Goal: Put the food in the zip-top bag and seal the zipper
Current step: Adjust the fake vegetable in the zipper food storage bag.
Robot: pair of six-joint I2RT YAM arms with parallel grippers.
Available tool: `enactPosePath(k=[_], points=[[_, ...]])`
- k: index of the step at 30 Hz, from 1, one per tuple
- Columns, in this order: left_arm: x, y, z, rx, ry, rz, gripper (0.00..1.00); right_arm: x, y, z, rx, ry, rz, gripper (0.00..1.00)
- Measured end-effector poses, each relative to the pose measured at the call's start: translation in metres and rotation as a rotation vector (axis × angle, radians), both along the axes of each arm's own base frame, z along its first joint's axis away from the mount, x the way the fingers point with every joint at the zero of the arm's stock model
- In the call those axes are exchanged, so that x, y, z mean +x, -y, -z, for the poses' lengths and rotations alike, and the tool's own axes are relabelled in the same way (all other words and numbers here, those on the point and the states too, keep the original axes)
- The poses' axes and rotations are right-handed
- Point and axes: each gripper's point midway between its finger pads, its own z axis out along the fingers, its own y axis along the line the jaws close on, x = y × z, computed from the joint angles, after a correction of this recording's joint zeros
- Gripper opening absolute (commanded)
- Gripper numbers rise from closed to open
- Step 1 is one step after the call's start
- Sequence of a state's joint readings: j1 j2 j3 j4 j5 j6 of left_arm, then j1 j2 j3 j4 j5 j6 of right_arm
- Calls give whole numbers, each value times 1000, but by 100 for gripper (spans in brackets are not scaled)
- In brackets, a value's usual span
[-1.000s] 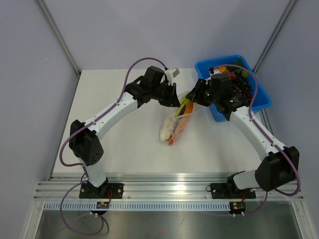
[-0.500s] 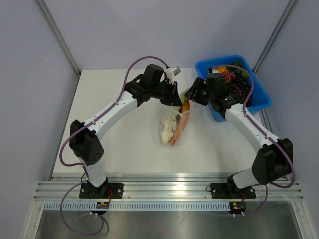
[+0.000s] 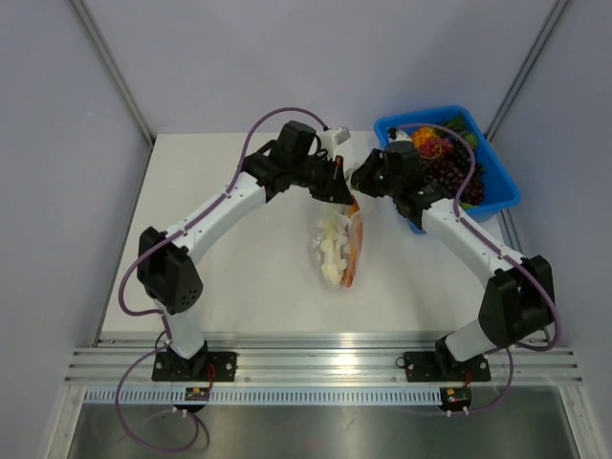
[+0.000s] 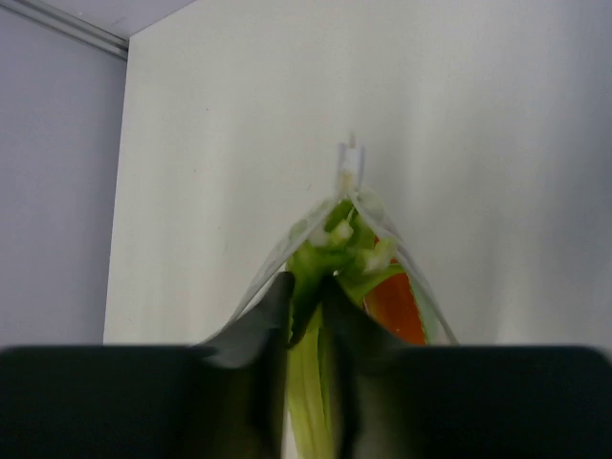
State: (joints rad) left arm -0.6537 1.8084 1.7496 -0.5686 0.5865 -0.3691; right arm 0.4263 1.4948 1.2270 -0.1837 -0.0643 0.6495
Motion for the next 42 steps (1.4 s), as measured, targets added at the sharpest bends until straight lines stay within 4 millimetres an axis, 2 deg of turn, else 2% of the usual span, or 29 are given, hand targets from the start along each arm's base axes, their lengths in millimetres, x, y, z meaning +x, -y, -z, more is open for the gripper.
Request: enactPosePath(k=[1, 2, 7, 13, 17, 21, 25, 32, 33, 34, 38, 42], points=[[0, 0, 0, -2, 2, 4, 0, 2, -2, 3, 7, -2, 1, 2], [-1, 0, 0, -2, 1, 6, 0, 3, -3, 6, 9, -6, -2, 0], [-2, -2, 3, 11, -2, 11, 0, 3, -7, 25, 18, -42, 0, 0], [-3, -3, 7, 26, -2, 24, 0, -7, -20, 32, 10, -48, -32, 0], [-10, -8, 17, 61, -46, 33, 0, -15, -27, 44, -1, -65, -47, 0], [-14, -13, 29, 101, -88, 38, 0, -24, -31, 65, 6, -102, -50, 0], [-15, -16, 33, 113, -98, 39, 0, -34, -33, 84, 16, -147, -49, 0], [-19, -21, 38, 122, -134, 46, 0, -40, -38, 89, 34, -159, -52, 0], [-20, -20, 39, 119, -136, 49, 0, -41, -37, 89, 30, -161, -50, 3], [-20, -20, 39, 115, -139, 53, 0, -43, -35, 89, 23, -165, -47, 11], [-23, -17, 37, 92, -136, 70, 0, -47, -27, 85, -21, -161, -26, 29], [-21, -18, 26, 57, -103, 74, 0, -53, -19, 65, -71, -130, -34, 40]])
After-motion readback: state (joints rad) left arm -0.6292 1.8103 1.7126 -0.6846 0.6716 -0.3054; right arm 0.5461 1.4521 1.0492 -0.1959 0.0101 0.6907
